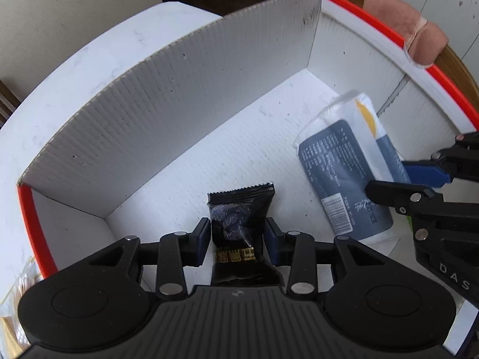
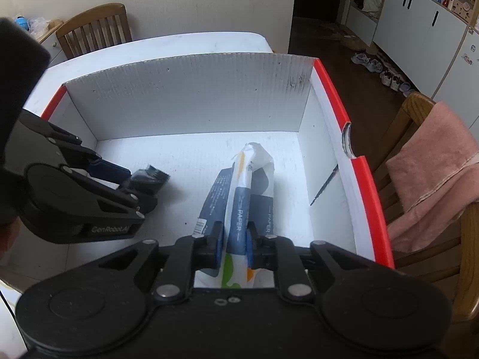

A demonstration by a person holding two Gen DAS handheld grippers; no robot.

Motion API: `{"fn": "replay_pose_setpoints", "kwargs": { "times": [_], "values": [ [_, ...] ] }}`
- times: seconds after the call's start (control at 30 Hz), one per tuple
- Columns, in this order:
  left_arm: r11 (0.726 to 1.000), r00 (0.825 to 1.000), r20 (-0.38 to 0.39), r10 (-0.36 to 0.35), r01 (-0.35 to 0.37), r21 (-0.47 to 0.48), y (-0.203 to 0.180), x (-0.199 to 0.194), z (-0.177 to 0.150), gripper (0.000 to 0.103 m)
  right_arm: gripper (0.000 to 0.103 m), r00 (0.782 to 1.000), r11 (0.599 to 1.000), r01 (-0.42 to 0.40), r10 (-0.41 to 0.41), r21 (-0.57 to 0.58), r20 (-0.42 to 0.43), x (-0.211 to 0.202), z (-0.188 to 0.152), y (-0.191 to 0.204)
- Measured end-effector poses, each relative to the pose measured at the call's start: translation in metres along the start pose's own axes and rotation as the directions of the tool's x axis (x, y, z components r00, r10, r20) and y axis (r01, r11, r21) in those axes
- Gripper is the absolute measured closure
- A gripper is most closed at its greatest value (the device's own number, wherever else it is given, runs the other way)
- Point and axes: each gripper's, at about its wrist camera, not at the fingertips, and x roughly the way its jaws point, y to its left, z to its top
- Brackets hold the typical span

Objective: Organize objects
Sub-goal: 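Open the left tool over the box while the right tool releases the paper bag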

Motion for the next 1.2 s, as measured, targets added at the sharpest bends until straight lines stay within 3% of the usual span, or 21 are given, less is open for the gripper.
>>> {"fn": "replay_pose_setpoints", "kwargs": {
  "times": [0.13, 0.2, 0.4, 0.8, 1.2],
  "values": [
    [0.999, 1.000, 0.004, 0.012, -0.012, 0.040, -0.007, -0.002, -0.001, 0.050, 0.082, 1.000, 1.000, 0.007, -0.007, -0.012, 0.000, 0.000, -0.001, -0.001],
    [0.998, 0.999, 0.030, 0.029, -0.031, 0.057, -0.010, -0.007, -0.002, 0.048, 0.079, 1.000, 1.000, 0.020, -0.020, -0.019, 0.009, -0.003, -0.002, 0.000],
    [0.999, 0.994, 0.104, 0.023, -0.027, 0.028, -0.007, -0.030, -0.009, 0.047, 0.068, 0.998, 1.000, 0.027, -0.026, -0.014, 0.050, -0.019, 0.000, -0.007],
    [0.997, 0.966, 0.258, 0.021, -0.001, -0.076, 0.010, -0.094, -0.024, 0.047, 0.067, 0.989, 0.999, -0.035, 0.036, -0.016, 0.146, -0.075, -0.002, 0.000],
    [0.986, 0.931, 0.360, 0.060, 0.001, -0.165, 0.039, -0.148, -0.075, 0.047, 0.067, 0.973, 0.995, -0.091, 0.098, -0.042, 0.210, -0.108, -0.006, 0.047]
  ]
}}
